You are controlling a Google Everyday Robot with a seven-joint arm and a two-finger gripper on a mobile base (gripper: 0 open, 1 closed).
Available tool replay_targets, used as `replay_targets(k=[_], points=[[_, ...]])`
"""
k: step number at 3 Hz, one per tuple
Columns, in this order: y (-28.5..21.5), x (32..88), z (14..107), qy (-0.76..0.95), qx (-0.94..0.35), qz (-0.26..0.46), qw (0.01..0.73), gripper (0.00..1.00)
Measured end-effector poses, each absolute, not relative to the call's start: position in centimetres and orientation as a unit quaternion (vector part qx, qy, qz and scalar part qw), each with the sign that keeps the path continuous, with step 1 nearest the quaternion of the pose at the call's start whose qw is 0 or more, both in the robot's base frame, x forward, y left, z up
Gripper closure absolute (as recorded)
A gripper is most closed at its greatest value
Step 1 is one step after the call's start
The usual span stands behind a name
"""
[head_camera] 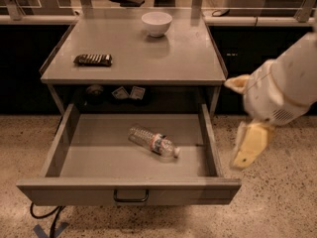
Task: Pick water bottle from top drawer and place on counter
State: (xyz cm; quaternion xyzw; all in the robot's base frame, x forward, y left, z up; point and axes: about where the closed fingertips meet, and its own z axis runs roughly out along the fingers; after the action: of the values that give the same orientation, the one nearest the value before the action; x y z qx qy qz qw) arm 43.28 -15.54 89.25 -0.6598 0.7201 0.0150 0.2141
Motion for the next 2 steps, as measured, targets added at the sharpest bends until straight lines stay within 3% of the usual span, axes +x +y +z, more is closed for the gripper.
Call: replay_targets(k=[2], points=[[-3.4,41.6,71.3,0.648,-0.705,0.164,0.237,0.00]])
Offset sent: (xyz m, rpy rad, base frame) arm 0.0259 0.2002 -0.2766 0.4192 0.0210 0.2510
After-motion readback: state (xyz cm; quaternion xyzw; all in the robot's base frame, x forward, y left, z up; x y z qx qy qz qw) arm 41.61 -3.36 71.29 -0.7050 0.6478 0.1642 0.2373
